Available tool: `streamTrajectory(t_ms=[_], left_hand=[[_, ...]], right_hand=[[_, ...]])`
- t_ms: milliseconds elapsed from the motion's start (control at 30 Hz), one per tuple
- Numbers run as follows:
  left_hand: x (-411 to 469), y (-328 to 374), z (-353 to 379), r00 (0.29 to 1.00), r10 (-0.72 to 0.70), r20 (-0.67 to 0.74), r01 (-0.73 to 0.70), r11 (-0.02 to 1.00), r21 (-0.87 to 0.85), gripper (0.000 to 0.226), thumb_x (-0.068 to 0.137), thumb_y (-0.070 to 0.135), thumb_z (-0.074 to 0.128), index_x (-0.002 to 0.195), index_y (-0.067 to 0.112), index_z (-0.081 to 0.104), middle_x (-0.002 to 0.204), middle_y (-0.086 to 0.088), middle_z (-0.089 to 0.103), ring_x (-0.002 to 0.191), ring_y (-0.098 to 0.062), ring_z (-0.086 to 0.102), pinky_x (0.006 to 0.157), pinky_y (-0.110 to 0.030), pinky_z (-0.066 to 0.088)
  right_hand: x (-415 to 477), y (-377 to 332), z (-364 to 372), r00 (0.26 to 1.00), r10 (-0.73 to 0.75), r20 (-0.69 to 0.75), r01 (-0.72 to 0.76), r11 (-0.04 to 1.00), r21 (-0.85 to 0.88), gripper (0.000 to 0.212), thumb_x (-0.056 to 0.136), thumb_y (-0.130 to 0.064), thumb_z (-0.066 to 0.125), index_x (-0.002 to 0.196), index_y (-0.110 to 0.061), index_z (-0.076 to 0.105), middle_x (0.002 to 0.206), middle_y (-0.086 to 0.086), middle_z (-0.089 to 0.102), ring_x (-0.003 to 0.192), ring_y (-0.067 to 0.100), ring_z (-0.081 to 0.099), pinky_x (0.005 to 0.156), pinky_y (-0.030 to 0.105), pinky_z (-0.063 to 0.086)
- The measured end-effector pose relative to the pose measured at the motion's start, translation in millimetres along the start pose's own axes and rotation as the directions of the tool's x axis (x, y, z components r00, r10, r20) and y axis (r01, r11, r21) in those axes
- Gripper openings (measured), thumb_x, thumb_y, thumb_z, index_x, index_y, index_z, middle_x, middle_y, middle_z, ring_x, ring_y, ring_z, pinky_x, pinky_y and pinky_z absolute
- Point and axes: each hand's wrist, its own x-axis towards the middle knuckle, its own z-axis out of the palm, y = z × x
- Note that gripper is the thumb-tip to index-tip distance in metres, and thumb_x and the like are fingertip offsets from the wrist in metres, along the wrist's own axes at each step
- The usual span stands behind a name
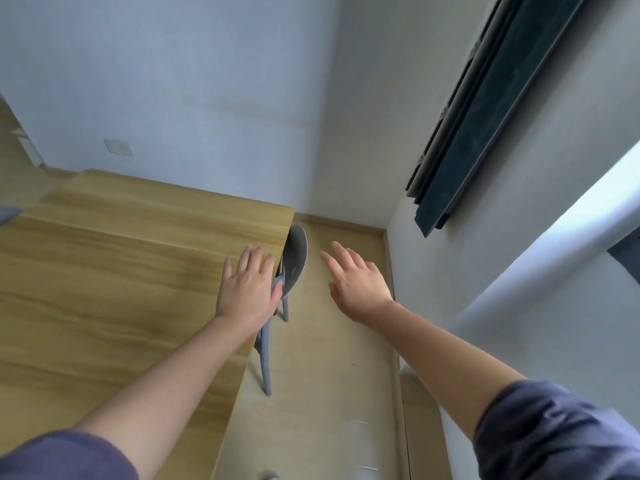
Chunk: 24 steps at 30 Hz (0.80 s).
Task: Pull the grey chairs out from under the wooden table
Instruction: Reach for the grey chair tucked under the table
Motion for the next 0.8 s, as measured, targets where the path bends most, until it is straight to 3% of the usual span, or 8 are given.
streamTrajectory(t_ms=[167, 333, 467, 567, 700, 800], left_hand=[[68.3, -4.2, 32.4, 0.997, 0.010, 0.081, -0.011, 1.000, 0.008, 0.049, 0.096, 0.040, 0.037, 0.138, 0.014, 0.042, 0.150, -0.007, 0.037, 0.143, -0.024, 0.024, 0.113, -0.049, 0.023], [104.4, -4.7, 74.2, 0.991, 0.029, 0.132, -0.027, 0.999, -0.017, 0.045, 0.094, 0.036, 0.043, 0.129, 0.009, 0.051, 0.138, -0.008, 0.051, 0.132, -0.024, 0.042, 0.103, -0.045, 0.036], [122.6, -0.6, 108.4, 0.989, -0.023, 0.149, 0.026, 1.000, -0.015, 0.041, 0.091, 0.033, 0.050, 0.119, 0.005, 0.059, 0.121, -0.012, 0.062, 0.111, -0.027, 0.059, 0.088, -0.041, 0.047], [132.0, 6.5, 137.9, 0.978, -0.087, 0.190, 0.107, 0.989, -0.098, 0.040, 0.092, 0.034, 0.051, 0.117, 0.005, 0.060, 0.103, -0.010, 0.066, 0.086, -0.023, 0.063, 0.069, -0.035, 0.053], [135.1, 20.7, 175.0, 0.935, -0.183, 0.302, 0.242, 0.955, -0.171, 0.030, 0.093, 0.040, 0.044, 0.104, 0.014, 0.055, 0.090, 0.001, 0.059, 0.075, -0.011, 0.051, 0.059, -0.021, 0.039], [135.6, 26.8, 196.6, 0.902, -0.230, 0.365, 0.306, 0.938, -0.164, 0.029, 0.093, 0.045, 0.042, 0.101, 0.018, 0.050, 0.090, 0.005, 0.056, 0.077, -0.011, 0.050, 0.060, -0.020, 0.034]], right_hand=[[69.5, 21.7, 32.7, 0.992, -0.065, 0.112, 0.067, 0.998, -0.016, 0.066, 0.099, -0.025, 0.042, 0.156, -0.026, 0.010, 0.165, 0.008, 0.010, 0.149, 0.030, 0.021, 0.112, 0.046, 0.035], [129.0, 50.2, 70.2, 0.964, -0.131, 0.233, 0.144, 0.989, -0.040, 0.072, 0.097, -0.020, 0.046, 0.156, -0.027, 0.006, 0.165, 0.006, 0.008, 0.150, 0.029, 0.017, 0.115, 0.047, 0.032], [172.2, 71.7, 103.6, 0.925, -0.213, 0.314, 0.237, 0.971, -0.039, 0.073, 0.098, -0.020, 0.046, 0.157, -0.027, 0.004, 0.166, 0.005, 0.005, 0.152, 0.029, 0.012, 0.117, 0.047, 0.027], [206.4, 85.4, 129.7, 0.877, -0.320, 0.358, 0.355, 0.934, -0.034, 0.071, 0.099, -0.022, 0.045, 0.157, -0.026, 0.005, 0.166, 0.004, 0.004, 0.152, 0.028, 0.012, 0.116, 0.046, 0.027], [238.4, 92.4, 162.6, 0.798, -0.474, 0.373, 0.529, 0.847, -0.055, 0.069, 0.098, -0.019, 0.048, 0.157, -0.024, 0.011, 0.166, 0.007, 0.010, 0.152, 0.028, 0.013, 0.119, 0.049, 0.020], [252.8, 92.4, 180.9, 0.728, -0.554, 0.403, 0.635, 0.767, -0.093, 0.072, 0.096, -0.014, 0.052, 0.157, -0.022, 0.014, 0.165, 0.009, 0.014, 0.153, 0.029, 0.010, 0.120, 0.056, 0.009]])
